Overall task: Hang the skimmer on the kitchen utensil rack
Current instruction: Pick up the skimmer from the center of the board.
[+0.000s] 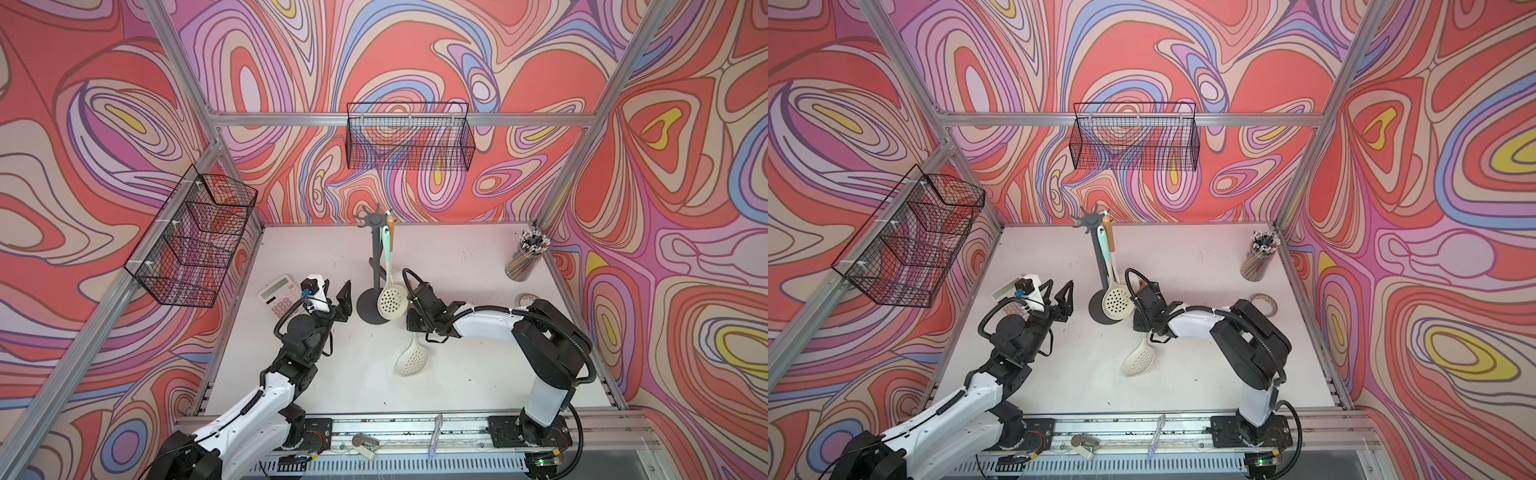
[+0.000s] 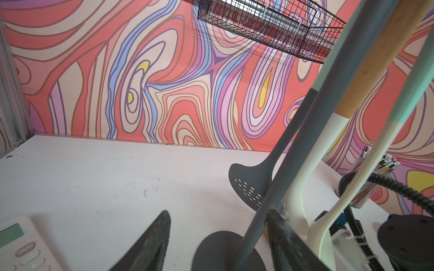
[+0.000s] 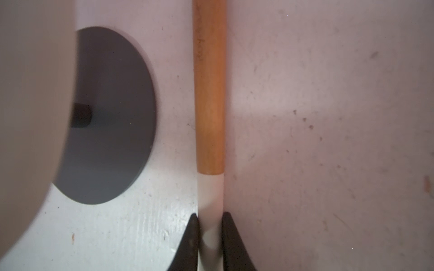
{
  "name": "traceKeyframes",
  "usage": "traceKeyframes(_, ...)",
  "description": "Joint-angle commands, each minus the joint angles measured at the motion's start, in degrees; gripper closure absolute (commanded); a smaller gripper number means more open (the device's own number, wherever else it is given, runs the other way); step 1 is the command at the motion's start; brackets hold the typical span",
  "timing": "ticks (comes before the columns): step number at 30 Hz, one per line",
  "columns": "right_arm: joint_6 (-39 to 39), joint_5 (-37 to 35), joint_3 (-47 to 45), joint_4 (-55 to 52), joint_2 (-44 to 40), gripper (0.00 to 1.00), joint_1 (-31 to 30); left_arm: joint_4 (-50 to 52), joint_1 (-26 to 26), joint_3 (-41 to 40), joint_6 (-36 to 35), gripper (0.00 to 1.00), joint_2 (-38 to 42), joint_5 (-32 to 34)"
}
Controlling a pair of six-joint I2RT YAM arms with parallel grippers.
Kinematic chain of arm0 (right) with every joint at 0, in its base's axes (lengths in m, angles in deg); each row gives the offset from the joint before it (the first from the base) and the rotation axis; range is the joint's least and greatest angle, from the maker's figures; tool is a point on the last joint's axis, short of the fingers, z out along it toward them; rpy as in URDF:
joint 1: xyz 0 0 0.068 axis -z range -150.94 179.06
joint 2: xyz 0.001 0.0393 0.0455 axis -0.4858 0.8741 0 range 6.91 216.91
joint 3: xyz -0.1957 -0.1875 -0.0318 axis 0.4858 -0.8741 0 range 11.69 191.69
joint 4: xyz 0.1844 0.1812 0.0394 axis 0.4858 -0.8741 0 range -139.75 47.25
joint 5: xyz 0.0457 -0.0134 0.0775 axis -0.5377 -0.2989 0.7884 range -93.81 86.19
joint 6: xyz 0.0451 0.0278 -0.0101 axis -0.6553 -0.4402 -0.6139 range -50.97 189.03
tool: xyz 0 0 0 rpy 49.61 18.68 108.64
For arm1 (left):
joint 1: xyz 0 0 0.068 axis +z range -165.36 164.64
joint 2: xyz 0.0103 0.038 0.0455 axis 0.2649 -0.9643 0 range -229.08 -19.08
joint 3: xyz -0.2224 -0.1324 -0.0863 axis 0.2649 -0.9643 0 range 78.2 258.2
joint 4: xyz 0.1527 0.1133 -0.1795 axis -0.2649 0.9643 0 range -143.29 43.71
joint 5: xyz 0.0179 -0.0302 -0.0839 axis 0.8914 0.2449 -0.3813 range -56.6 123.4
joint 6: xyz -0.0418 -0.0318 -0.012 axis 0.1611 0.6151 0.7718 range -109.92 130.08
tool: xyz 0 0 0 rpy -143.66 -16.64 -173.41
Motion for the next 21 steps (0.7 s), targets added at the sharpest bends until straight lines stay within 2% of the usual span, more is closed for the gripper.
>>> traceKeyframes(1, -1.3, -0.2, -1.8, -2.8, 3.2, 0.96, -0.3, -1.6, 0.6, -0.2, 0.7, 0.33, -0.6, 0.4)
traceKeyframes(2, -1.4, -0.4, -2.1, -2.9, 3.0, 1.00, -0.4, -1.6, 0.5, 0.0, 0.7, 0.33, -0.8, 0.5)
traceKeyframes(10, 1.2, -4.3, -4.4, -6.2, -2.6, 1.00, 0.7, -1.6, 0.5, 1.2, 0.1, 0.33, -2.2, 0.1)
traceKeyframes(15, 4.6, -3.2, -8.7, -4.1, -12.0, 1.00, 4.4, -2.4, 0.6, 1.8, -0.2, 0.33, -3.8, -0.4)
traceKeyframes(21, 12.9, 1.0, -13.1, 2.6, -23.1, 1.00, 7.4, -4.1, 0.5, 3.1, -0.4, 0.33, -7.5, -2.4)
